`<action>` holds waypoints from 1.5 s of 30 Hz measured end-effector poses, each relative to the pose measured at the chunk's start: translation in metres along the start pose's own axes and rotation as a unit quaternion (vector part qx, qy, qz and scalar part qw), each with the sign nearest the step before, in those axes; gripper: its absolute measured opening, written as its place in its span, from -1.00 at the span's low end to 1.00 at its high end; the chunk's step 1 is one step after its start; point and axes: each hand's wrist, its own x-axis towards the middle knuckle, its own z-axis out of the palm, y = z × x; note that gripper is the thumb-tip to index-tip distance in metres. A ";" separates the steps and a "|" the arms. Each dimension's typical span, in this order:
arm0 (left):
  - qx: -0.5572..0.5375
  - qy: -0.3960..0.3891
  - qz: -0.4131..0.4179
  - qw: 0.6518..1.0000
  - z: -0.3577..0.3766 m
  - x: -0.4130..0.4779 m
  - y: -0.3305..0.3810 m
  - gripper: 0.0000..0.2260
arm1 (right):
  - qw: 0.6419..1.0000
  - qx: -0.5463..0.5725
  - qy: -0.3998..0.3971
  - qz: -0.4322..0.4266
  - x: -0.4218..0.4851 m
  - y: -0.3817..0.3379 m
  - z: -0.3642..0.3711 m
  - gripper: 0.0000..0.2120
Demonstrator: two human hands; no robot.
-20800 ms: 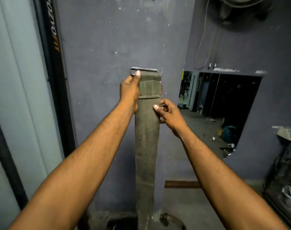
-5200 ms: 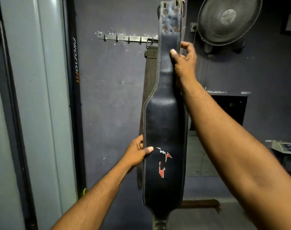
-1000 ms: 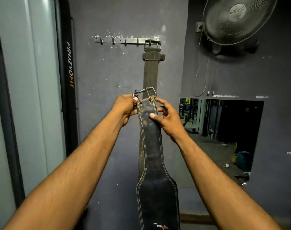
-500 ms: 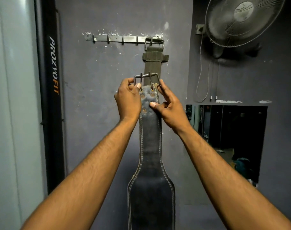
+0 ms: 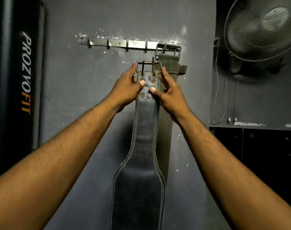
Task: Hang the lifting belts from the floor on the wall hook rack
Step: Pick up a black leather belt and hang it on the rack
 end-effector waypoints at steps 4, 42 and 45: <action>-0.025 0.015 -0.009 1.000 -0.001 0.056 -0.011 -0.38 | 1.000 0.010 -0.011 -0.004 0.063 0.021 0.003 -0.19; -0.013 -0.085 -0.089 0.992 0.020 0.066 -0.150 -0.71 | 0.982 -0.101 -0.003 0.158 0.070 0.130 0.041 -0.74; -0.094 -0.073 -0.110 0.987 0.032 0.037 -0.168 -0.76 | 0.983 -0.010 -0.012 0.186 0.043 0.141 0.047 -0.80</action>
